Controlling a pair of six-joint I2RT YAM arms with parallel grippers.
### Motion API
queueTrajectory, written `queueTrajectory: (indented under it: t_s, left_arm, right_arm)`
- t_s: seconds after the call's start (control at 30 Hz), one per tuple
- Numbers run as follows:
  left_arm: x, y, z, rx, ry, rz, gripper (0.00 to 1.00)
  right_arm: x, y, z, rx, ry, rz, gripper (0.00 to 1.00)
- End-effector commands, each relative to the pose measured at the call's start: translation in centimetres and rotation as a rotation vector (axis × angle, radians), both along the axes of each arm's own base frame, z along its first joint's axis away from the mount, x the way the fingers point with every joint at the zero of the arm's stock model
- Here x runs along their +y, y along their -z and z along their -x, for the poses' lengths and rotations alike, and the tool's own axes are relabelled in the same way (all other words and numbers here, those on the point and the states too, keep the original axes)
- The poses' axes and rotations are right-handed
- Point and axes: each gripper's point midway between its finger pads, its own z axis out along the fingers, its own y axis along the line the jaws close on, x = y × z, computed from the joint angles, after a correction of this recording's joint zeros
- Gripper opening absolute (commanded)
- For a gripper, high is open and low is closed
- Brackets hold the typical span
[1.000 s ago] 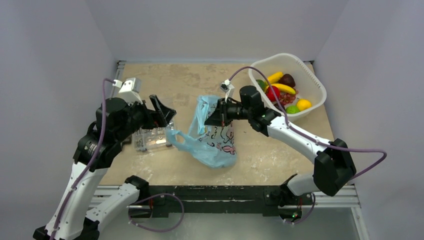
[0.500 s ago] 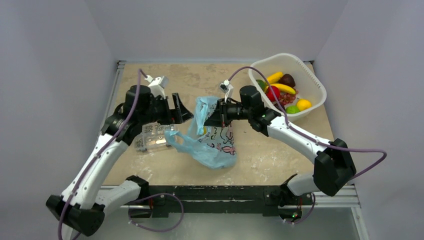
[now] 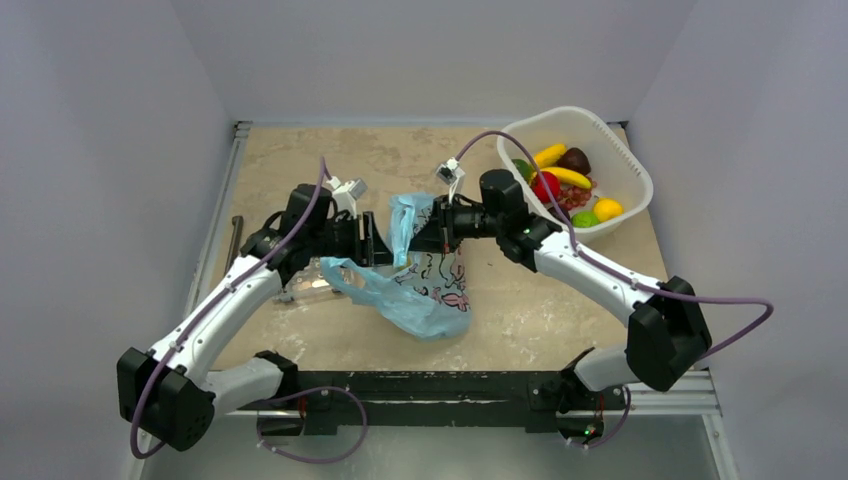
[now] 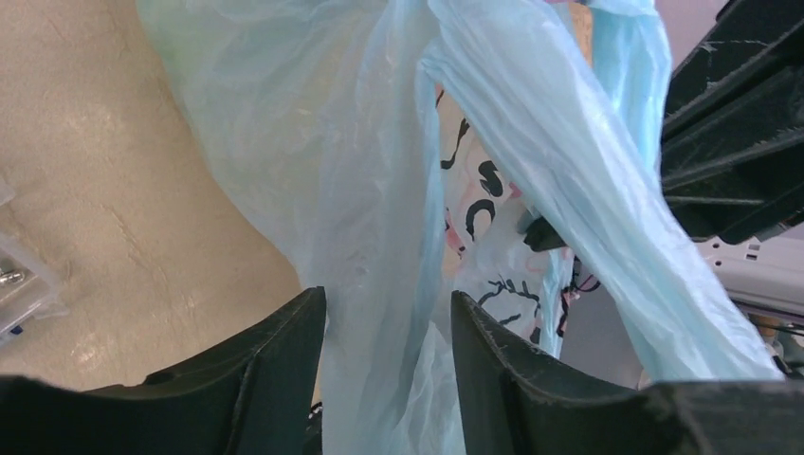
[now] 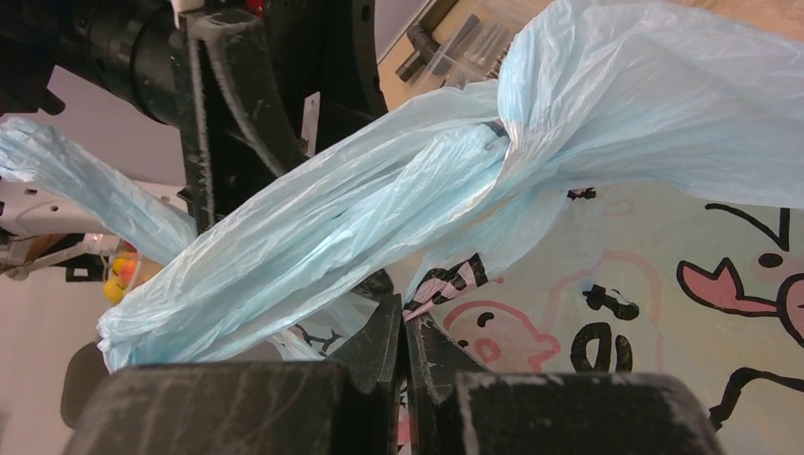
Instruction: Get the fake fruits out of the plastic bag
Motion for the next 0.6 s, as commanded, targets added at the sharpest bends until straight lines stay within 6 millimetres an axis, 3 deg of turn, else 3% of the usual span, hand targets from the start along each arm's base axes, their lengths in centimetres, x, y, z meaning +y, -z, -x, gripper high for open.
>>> queueTrajectory:
  t_s: [0.0,0.17,0.23,0.33,0.47,0.57]
  left_arm:
    - [-0.2,-0.7,-1.7,-0.066,-0.044,0.003,0.4]
    - [2.7,-3.1,-3.7,-0.178,-0.197,-0.111,0.0]
    - [3.8,-4.2,-3.7,-0.232,-0.246,-0.122,0.0]
    - [5.5,-5.2,-3.2,-0.281,-0.317,-0.139,0.0]
    - [8.6,-5.4,-2.0,-0.307,-0.462,-0.174,0.0]
    - [9.7,-5.0,-0.9,-0.311,-0.524,-0.142,0.0]
  right_arm:
    - [0.1,-2.6,-0.6,-0.097,-0.002,-0.014,0.0]
    - [-2.8,-2.0,-3.5,-0.157,0.209,0.169,0.0]
    - [-4.7,-1.4,-5.3,-0.178,0.325,0.286,0.0]
    - [-9.5,-0.5,-8.1,-0.21,0.568,0.509,0.0]
    - [-17.5,-1.6,-11.4,-0.283,0.93,0.788,0.0]
    - [-21.0,-2.9,-13.0,-0.268,1.053,0.826,0.0]
